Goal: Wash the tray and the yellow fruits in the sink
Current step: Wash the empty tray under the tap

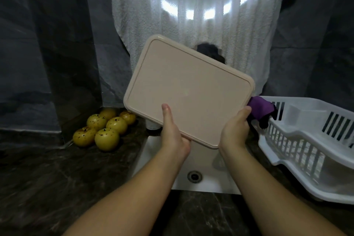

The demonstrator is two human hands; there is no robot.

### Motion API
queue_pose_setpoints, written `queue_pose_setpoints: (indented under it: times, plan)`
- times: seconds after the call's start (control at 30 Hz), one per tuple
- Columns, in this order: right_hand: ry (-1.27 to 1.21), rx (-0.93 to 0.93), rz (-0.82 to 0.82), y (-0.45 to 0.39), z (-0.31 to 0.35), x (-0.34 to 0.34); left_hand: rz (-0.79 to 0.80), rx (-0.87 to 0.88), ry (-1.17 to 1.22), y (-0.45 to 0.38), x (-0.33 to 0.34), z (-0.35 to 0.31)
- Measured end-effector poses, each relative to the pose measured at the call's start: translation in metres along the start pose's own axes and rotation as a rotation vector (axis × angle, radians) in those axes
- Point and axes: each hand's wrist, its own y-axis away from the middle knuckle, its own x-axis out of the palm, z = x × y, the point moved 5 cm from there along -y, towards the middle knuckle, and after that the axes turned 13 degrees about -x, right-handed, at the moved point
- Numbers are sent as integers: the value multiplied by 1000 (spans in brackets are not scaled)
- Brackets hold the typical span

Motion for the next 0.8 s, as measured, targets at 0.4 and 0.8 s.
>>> queue_pose_setpoints:
  times: [0.4, 0.8]
  plan:
    - [33, -37, 8, -1, 16, 10, -20, -61, 4, -4, -6, -18]
    - [240, -392, 102, -61, 77, -43, 101, -546, -597, -1, -56, -91]
